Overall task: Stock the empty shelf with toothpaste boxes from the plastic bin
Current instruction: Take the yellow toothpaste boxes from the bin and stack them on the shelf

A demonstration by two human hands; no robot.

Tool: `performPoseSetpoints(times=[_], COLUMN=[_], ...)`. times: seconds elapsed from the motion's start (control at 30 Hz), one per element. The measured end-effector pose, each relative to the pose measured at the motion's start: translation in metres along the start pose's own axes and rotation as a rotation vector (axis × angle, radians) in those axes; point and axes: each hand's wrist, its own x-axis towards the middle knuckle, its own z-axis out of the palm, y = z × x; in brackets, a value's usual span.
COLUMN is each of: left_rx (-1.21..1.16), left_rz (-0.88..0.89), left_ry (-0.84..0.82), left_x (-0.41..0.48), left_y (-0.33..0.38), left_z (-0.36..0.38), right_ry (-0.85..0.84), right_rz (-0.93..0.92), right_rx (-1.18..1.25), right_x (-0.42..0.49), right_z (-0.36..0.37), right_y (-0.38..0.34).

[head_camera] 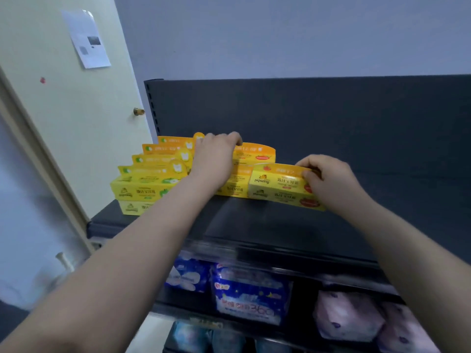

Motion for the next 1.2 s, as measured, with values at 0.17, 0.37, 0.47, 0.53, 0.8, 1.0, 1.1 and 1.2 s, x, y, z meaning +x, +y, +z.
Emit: performPoseSetpoints(times=[0.17,0.37,0.47,0.53,0.8,1.0,1.1,1.2], left_rx=[-0.135,-0.180,-0.199,-0.212,-0.356,-0.428,-0.492,-0.551], left_rz=[0.034,0.093,0.148,0.176,0.315,0.427,0.487,0.557], left_ry=[0.176,0.209,0.217,0.226,0.161,0.112,0.047,0.002], left_x=[-0.021,-0.032,-0.038,-0.042,-0.051,-0.071,-0.090,-0.119], left_y=[-0.012,-0.023,-0.020,-0.013,0.052,0.132,0.183,0.240], left_z=[-0.010,-0.001,0.010,0.016,0.025,0.019,0.005,-0.011], right_ry=[0.006,0.035,0.076,0.128,0.256,0.283,0.299,0.323], right_rz=[-0.032,-0.030,-0.012,-0.013,0.050,0.181,0.256,0.355], right_rx=[-0.001,-0.159,-0.160,-0.133,-0.198,-0.367,-0.421,-0.465], right_x=[0.029,0.056,0.047,0.036,-0.028,-0.100,-0.151,-0.215], right_z=[0.033,0.065,0.070,0.068,0.019,-0.048,-0.085,-0.125], right_y=[-0.038,-0.059,-0.052,-0.045,-0.003,0.037,0.056,0.075])
